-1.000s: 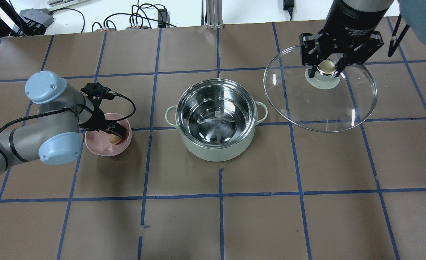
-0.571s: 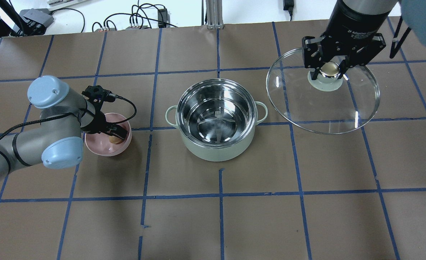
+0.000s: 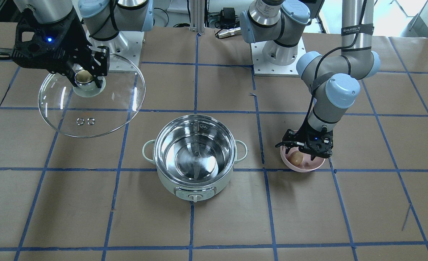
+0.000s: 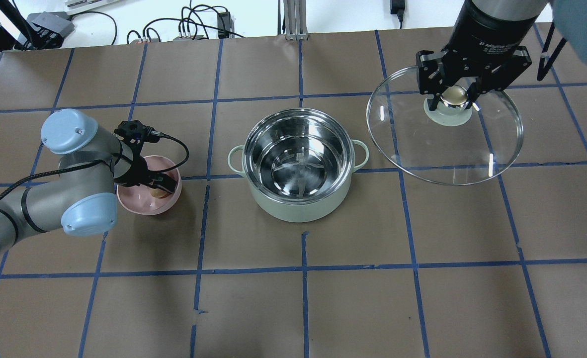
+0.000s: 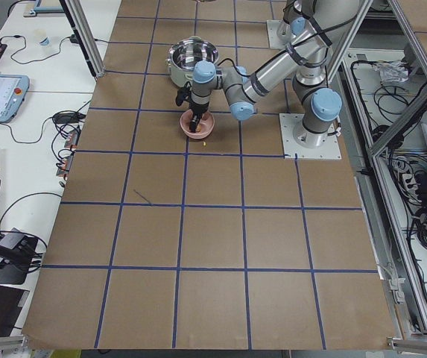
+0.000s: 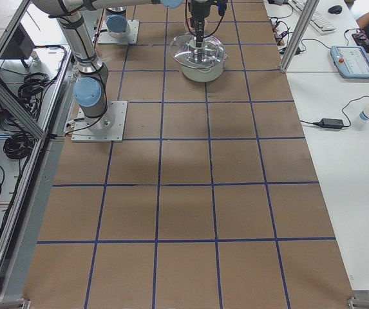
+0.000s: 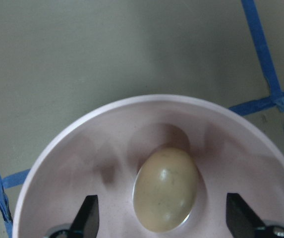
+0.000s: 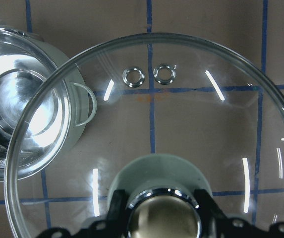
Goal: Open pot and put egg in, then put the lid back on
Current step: 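Close the left gripper around the tan egg in the pink bowl, then lift the egg with the left gripper and carry it over the pot, then lower the egg into the pot and open the left gripper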
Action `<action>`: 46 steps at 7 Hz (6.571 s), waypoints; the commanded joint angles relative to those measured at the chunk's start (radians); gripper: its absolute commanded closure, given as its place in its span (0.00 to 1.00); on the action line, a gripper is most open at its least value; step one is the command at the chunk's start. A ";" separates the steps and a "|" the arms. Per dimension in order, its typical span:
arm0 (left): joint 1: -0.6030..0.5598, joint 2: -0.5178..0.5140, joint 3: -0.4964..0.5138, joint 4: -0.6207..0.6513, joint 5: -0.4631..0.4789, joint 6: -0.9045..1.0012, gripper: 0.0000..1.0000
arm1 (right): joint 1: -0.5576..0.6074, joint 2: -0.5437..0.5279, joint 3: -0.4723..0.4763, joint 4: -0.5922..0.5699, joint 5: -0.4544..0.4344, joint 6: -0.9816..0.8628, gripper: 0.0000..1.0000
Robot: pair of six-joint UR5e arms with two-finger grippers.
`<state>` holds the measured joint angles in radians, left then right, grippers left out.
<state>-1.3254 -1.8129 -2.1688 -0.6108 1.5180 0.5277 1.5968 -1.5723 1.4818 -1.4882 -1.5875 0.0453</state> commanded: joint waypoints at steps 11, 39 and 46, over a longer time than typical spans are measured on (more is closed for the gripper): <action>0.000 -0.022 -0.005 0.045 -0.009 -0.029 0.71 | -0.001 -0.008 0.002 0.003 0.006 -0.012 1.00; -0.583 -0.078 0.386 -0.262 0.117 -0.884 0.81 | 0.012 0.000 -0.006 0.011 0.000 -0.028 1.00; -0.578 -0.033 0.420 -0.271 0.146 -0.870 0.28 | 0.021 0.073 -0.035 -0.051 -0.017 -0.056 1.00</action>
<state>-1.9072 -1.8562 -1.7623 -0.8759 1.6631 -0.3439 1.6114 -1.5389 1.4675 -1.5004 -1.6090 -0.0084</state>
